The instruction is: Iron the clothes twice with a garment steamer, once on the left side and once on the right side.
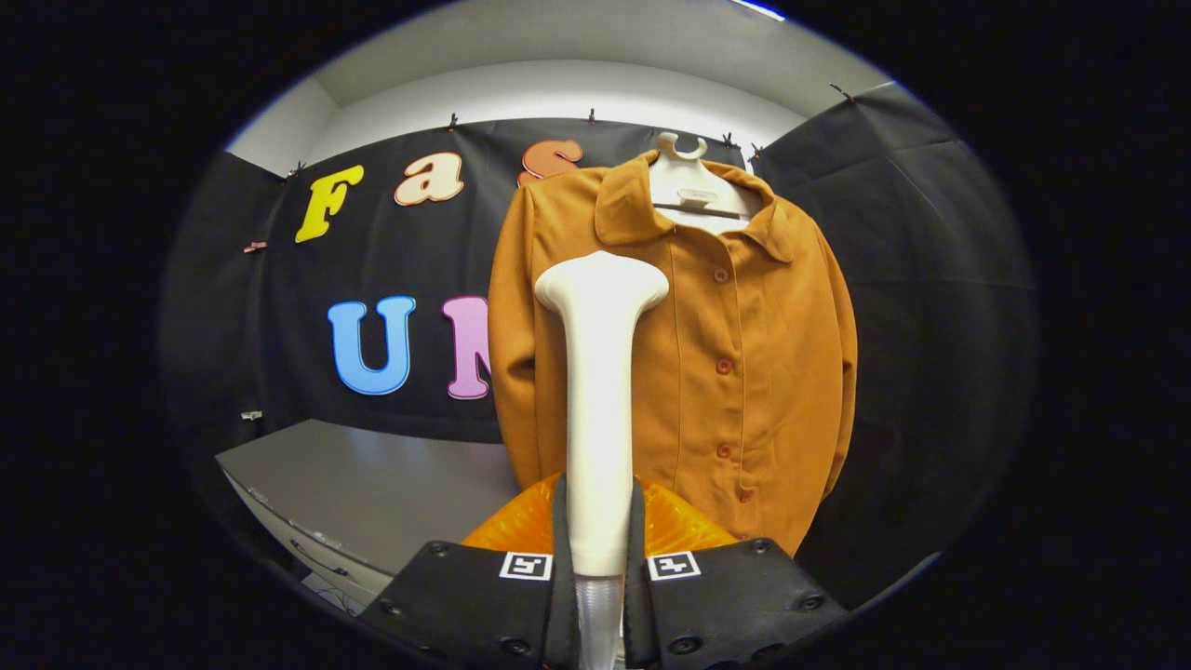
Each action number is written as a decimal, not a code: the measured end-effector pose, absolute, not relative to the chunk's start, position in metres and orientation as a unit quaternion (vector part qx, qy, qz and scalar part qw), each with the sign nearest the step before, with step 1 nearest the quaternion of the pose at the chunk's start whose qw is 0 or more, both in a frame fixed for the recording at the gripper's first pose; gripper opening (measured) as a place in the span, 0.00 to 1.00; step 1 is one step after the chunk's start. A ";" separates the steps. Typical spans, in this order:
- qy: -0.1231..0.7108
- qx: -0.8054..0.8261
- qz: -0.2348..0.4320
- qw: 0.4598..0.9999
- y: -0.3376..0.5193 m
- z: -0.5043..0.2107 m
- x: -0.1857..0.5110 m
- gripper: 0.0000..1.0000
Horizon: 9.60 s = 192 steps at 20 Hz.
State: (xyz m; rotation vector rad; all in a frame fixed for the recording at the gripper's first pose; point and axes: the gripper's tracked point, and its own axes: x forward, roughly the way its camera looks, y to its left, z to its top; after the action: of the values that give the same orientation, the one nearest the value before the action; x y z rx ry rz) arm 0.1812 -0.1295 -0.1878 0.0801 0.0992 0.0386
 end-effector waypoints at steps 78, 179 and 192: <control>0.123 0.086 -0.025 0.988 -0.295 -0.260 0.180 0.22; 0.022 0.054 0.029 0.998 0.037 -0.014 0.053 0.22; 0.024 0.053 0.027 0.998 0.039 -0.017 0.047 0.22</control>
State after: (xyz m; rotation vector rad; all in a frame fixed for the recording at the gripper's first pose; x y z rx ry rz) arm 0.0473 0.0394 -0.0168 0.1051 0.0490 0.0545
